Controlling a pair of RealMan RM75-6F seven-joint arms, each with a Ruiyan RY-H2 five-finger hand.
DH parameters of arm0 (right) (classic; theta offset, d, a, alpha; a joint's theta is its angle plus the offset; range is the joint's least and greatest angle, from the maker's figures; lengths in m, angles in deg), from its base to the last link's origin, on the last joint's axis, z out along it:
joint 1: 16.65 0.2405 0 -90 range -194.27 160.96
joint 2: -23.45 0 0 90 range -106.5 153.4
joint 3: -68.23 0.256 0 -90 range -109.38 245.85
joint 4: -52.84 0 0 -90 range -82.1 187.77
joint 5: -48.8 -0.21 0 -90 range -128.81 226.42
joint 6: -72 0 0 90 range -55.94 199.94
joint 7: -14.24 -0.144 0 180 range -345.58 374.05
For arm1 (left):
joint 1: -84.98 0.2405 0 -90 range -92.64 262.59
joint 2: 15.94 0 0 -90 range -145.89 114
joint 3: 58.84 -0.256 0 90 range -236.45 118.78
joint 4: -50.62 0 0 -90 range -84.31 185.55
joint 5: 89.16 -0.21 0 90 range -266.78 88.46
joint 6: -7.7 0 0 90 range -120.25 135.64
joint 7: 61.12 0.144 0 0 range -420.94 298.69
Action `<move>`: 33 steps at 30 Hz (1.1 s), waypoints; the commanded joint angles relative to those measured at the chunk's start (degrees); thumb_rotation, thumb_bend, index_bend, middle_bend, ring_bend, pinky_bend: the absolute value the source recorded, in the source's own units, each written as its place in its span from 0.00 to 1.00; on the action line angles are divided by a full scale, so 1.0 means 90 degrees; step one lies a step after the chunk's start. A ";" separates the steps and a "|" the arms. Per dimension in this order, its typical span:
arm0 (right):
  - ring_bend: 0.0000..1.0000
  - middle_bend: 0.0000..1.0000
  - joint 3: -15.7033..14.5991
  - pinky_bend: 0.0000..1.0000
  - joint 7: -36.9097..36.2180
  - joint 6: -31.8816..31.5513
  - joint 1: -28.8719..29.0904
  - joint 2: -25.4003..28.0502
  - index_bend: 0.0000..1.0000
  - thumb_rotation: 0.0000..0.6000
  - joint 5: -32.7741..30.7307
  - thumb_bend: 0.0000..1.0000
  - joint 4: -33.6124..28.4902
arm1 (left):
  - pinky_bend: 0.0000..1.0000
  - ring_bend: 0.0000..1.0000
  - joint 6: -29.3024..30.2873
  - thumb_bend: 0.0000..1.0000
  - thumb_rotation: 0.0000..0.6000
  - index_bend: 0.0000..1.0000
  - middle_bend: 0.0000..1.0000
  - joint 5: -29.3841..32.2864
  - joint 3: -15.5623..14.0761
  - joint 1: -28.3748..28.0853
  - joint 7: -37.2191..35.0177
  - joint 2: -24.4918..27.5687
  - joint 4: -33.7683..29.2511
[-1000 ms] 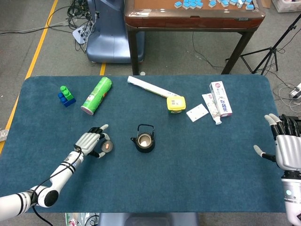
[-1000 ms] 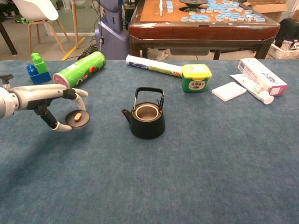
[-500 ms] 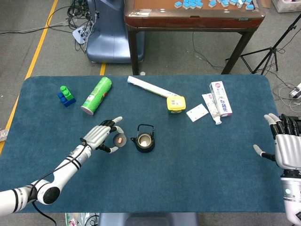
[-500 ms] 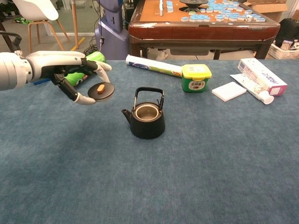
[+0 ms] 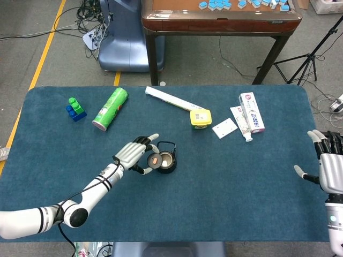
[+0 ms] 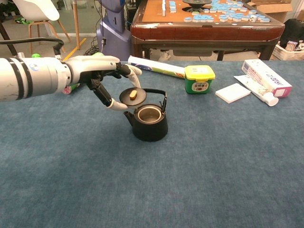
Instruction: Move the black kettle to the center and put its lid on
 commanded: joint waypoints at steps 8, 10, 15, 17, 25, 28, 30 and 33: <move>0.00 0.16 0.0007 0.00 -0.0002 0.0004 -0.0030 0.0023 0.15 1.00 -0.0060 0.18 0.0011 | 0.00 0.00 0.0035 0.29 1.00 0.49 0.02 0.0524 0.0078 -0.0426 0.0268 -0.0606 0.0580; 0.00 0.16 0.0009 0.00 -0.0006 -0.0001 -0.0036 0.0029 0.15 1.00 -0.0064 0.18 0.0006 | 0.00 0.00 0.0002 0.29 1.00 0.49 0.02 0.0603 0.0082 -0.0480 0.0286 -0.0674 0.0674; 0.00 0.16 0.0012 0.00 -0.0005 -0.0020 -0.0059 0.0052 0.15 1.00 -0.0077 0.18 -0.0009 | 0.00 0.00 -0.0035 0.29 1.00 0.48 0.02 0.0799 0.0032 -0.0608 0.0435 -0.0822 0.0906; 0.00 0.16 0.0012 0.00 -0.0002 -0.0030 -0.0067 0.0056 0.15 1.00 -0.0078 0.18 -0.0013 | 0.00 0.00 -0.0061 0.29 1.00 0.48 0.02 0.0888 0.0021 -0.0652 0.0476 -0.0856 0.0947; 0.00 0.16 0.0005 0.00 0.0002 -0.0063 -0.0098 0.0072 0.15 1.00 -0.0068 0.18 -0.0035 | 0.00 0.00 -0.0082 0.29 1.00 0.48 0.02 0.1076 -0.0012 -0.0778 0.0588 -0.0995 0.1060; 0.00 0.16 0.0001 0.00 -0.0002 -0.0072 -0.0113 0.0083 0.15 1.00 -0.0070 0.18 -0.0044 | 0.00 0.00 -0.0086 0.29 1.00 0.47 0.02 0.1130 -0.0030 -0.0809 0.0625 -0.1016 0.1089; 0.00 0.16 -0.0002 0.00 -0.0012 -0.0080 -0.0123 0.0085 0.15 1.00 -0.0066 0.18 -0.0045 | 0.00 0.00 -0.0066 0.29 1.00 0.47 0.02 0.1154 -0.0047 -0.0819 0.0648 -0.1033 0.1115; 0.00 0.16 -0.0005 0.00 -0.0018 -0.0083 -0.0133 0.0090 0.15 1.00 -0.0063 0.18 -0.0051 | 0.00 0.00 -0.0063 0.29 1.00 0.44 0.02 0.1166 -0.0066 -0.0825 0.0656 -0.1043 0.1135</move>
